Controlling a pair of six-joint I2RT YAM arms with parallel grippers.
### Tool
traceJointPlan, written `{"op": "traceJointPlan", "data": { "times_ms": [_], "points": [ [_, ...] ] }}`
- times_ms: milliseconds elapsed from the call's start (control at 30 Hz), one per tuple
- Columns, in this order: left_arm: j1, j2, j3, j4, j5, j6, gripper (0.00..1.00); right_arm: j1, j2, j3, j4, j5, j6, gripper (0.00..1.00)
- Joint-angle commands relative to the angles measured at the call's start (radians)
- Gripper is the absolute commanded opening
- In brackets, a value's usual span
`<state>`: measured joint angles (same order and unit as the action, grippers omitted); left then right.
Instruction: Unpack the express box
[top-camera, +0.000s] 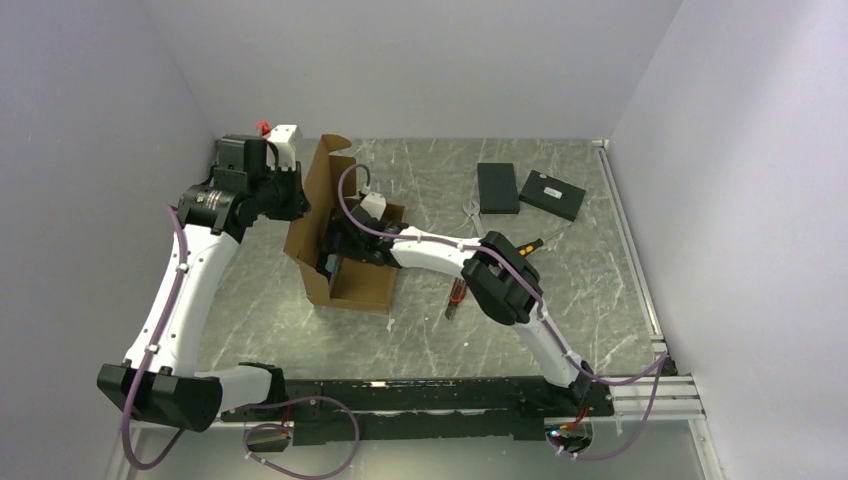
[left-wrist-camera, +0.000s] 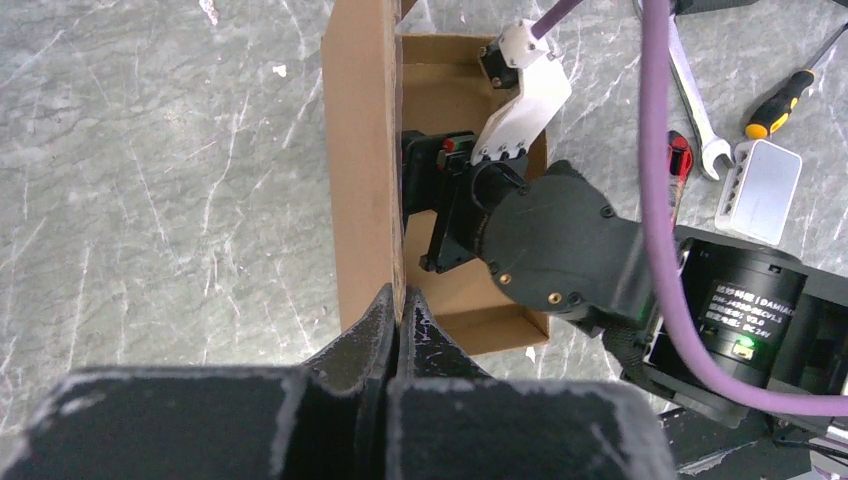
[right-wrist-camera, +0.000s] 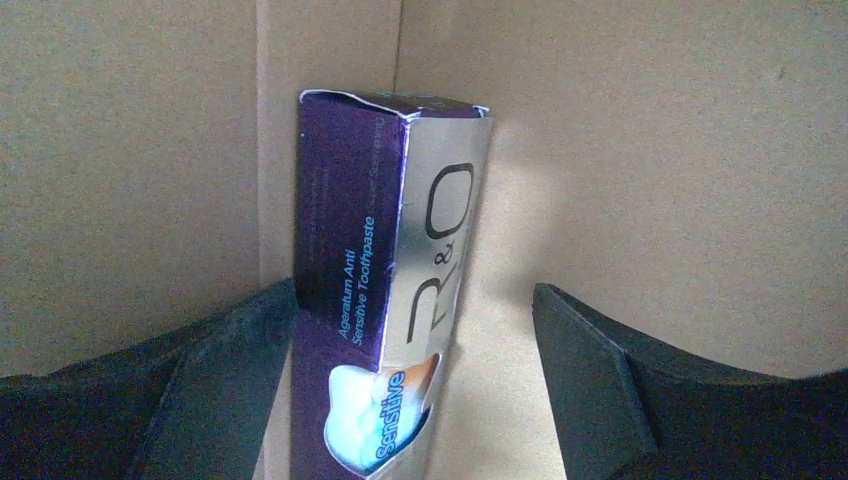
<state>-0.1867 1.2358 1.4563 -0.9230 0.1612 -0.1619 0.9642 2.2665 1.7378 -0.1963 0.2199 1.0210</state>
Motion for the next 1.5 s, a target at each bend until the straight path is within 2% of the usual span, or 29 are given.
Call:
{"op": "traceJointPlan", "data": {
  "times_ms": [0,133,233,433,567,700,833,900,933,1000,1200,1333,1467],
  "points": [
    [0.0,-0.031,-0.012,0.025,-0.003,-0.003,0.0,0.015,0.044,0.093,-0.066,0.119,-0.01,0.9],
    [0.0,-0.034,-0.016,0.023,-0.044,-0.011,0.0,0.019,0.108,0.173,-0.144,0.166,-0.041,0.9],
    [0.0,-0.034,-0.022,0.014,-0.094,-0.018,0.0,0.018,0.101,0.166,-0.184,0.195,-0.065,0.88],
    [0.0,-0.038,-0.04,0.008,-0.143,-0.008,0.0,-0.005,-0.061,-0.056,-0.121,0.273,-0.124,0.85],
    [0.0,-0.036,-0.048,0.0,-0.158,-0.003,0.0,-0.038,-0.17,-0.179,-0.065,0.242,-0.157,0.8],
    [0.0,-0.036,-0.046,0.002,-0.146,-0.011,0.0,-0.037,-0.203,-0.211,-0.029,0.194,-0.155,0.78],
    [0.0,-0.035,-0.042,0.005,-0.126,-0.02,0.0,-0.033,-0.178,-0.15,-0.06,0.151,-0.118,0.89],
    [0.0,-0.036,-0.043,0.004,-0.115,-0.025,0.0,-0.034,-0.167,-0.129,-0.088,0.139,-0.056,0.98],
    [0.0,-0.037,-0.045,0.006,-0.11,-0.028,0.0,-0.035,-0.16,-0.111,-0.123,0.15,-0.006,1.0],
    [0.0,-0.04,-0.051,0.011,-0.099,-0.035,0.0,-0.031,-0.119,-0.032,-0.271,0.173,0.135,1.0],
    [0.0,-0.036,-0.067,0.023,-0.076,-0.047,0.0,-0.016,0.07,0.301,-0.714,0.247,0.371,1.0],
    [0.0,-0.038,-0.074,0.025,-0.085,-0.048,0.0,-0.016,0.105,0.327,-0.711,0.259,0.385,0.98],
    [0.0,-0.041,-0.076,0.024,-0.094,-0.047,0.0,-0.007,0.114,0.33,-0.71,0.283,0.411,0.91]
  ]
}}
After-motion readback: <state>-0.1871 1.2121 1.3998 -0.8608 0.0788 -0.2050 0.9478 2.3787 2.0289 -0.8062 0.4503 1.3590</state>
